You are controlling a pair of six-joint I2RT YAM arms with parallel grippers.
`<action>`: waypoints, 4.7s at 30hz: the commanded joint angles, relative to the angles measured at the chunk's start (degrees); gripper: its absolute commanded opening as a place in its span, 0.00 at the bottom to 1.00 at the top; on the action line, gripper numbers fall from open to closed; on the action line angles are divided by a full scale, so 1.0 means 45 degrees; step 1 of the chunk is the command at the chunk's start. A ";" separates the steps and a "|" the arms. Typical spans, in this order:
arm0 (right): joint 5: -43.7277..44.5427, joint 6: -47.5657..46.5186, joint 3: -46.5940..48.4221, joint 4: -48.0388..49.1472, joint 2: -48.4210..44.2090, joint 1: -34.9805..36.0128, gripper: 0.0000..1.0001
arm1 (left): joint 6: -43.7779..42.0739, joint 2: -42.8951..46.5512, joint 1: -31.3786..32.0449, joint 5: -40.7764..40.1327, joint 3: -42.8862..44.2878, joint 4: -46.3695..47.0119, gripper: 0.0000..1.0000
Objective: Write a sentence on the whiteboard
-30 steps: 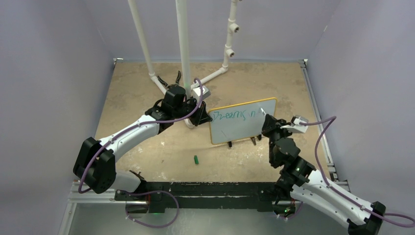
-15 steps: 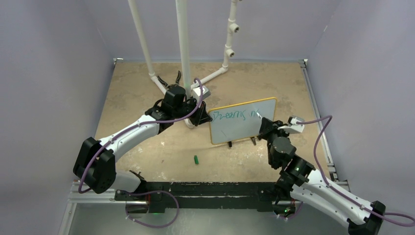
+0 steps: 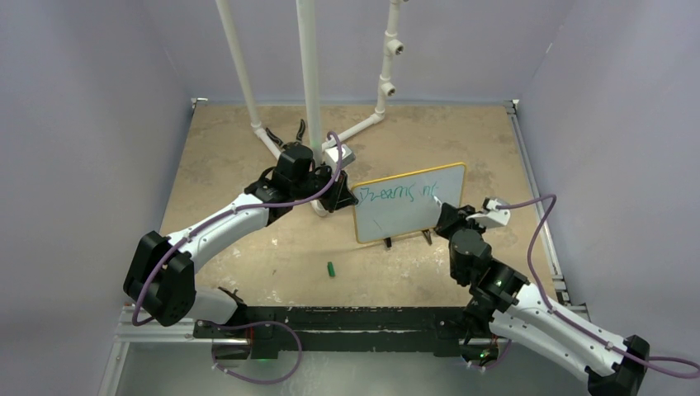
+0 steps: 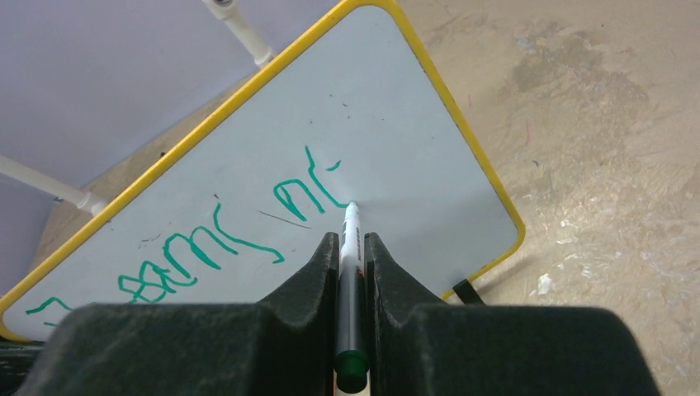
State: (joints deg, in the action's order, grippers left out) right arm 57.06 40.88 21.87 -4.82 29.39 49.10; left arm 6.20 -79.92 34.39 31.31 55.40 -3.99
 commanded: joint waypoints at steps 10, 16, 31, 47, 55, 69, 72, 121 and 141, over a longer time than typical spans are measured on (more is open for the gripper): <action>0.0623 -0.0137 0.0311 0.0270 -0.0754 -0.0013 0.00 | -0.0352 0.0279 -0.0191 -0.0286 -0.0121 0.0340 0.00; -0.0826 -0.1830 -0.0488 0.2008 -0.2128 -0.0013 0.00 | -0.0356 0.0260 -0.0197 -0.0278 -0.0108 0.0342 0.00; -0.0187 -0.1831 -0.0043 0.2104 -0.0805 -0.0013 0.00 | -0.0361 0.0250 -0.0201 -0.0278 -0.0142 0.0340 0.00; 0.0602 -0.1334 0.0082 0.1756 -0.0241 -0.0024 0.00 | -0.0361 0.0279 -0.0183 -0.0263 -0.0126 0.0350 0.00; 0.1045 -0.1175 0.0159 0.1672 -0.0105 -0.0018 0.00 | -0.0351 0.0280 -0.0199 -0.0278 -0.0141 0.0333 0.00; 0.1092 -0.2359 0.0160 0.2979 -0.0068 -0.0033 0.00 | -0.0349 0.0282 -0.0194 -0.0259 -0.0142 0.0331 0.00; 0.0870 -0.2597 0.0109 0.3216 0.0007 -0.0032 0.00 | -0.0361 0.0280 -0.0201 -0.0259 -0.0142 0.0340 0.00; 0.0608 -0.1743 0.0258 0.2130 0.0028 -0.0033 0.00 | -0.0294 0.0384 -0.0201 -0.0182 -0.0113 0.0301 0.00; -0.1107 -0.2913 0.1942 0.0708 -0.2600 -0.0033 0.00 | 0.3682 0.3299 0.3137 -0.9403 -0.0142 -0.2007 0.53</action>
State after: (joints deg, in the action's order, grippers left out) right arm 53.82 30.06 28.10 -1.98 19.53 49.10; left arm 13.63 -69.06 41.93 6.52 53.78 -8.80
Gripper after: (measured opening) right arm 0.137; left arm 0.536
